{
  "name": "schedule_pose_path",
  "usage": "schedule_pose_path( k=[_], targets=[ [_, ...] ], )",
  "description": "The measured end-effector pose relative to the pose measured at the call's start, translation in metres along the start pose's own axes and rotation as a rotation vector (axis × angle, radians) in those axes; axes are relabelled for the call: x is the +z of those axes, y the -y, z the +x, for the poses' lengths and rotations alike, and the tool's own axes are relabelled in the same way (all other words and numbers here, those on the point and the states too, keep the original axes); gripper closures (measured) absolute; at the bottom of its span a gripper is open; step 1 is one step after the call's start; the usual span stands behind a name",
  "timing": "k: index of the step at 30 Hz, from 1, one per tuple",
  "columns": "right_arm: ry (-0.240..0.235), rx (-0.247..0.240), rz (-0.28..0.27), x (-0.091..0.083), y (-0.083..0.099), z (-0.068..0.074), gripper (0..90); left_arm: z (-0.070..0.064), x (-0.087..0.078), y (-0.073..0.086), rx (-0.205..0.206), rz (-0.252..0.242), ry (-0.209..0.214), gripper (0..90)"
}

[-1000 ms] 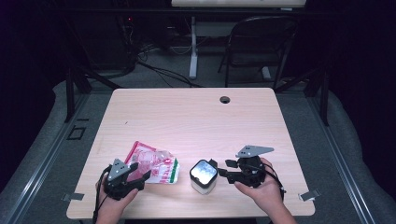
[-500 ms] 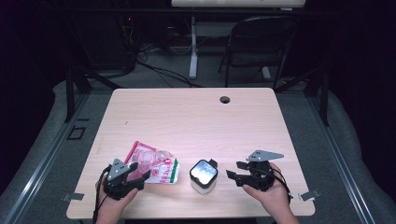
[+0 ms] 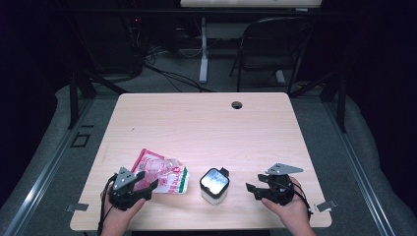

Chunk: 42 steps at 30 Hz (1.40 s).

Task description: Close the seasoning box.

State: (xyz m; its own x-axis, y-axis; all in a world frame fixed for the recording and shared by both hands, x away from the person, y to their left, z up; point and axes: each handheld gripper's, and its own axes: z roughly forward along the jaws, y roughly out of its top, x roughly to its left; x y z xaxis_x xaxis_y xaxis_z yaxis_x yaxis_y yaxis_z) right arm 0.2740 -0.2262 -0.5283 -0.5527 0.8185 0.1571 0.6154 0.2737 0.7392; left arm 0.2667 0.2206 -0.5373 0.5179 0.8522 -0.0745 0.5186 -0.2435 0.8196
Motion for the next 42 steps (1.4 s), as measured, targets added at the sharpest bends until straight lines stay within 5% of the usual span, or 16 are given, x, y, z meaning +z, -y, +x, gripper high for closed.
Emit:
schedule_pose_path(
  k=[17, 42],
  targets=[
    [0.066, 0.028, 0.002, 0.014, 0.022, -0.013, 38.2, 0.003, 0.002, 0.001, -0.004, 0.004, -0.006, 39.2],
    [0.018, -0.011, 0.025, 0.032, 0.025, 0.004, 40.0, 0.008, 0.005, 0.002, -0.022, 0.005, -0.007, 39.1]
  ],
)
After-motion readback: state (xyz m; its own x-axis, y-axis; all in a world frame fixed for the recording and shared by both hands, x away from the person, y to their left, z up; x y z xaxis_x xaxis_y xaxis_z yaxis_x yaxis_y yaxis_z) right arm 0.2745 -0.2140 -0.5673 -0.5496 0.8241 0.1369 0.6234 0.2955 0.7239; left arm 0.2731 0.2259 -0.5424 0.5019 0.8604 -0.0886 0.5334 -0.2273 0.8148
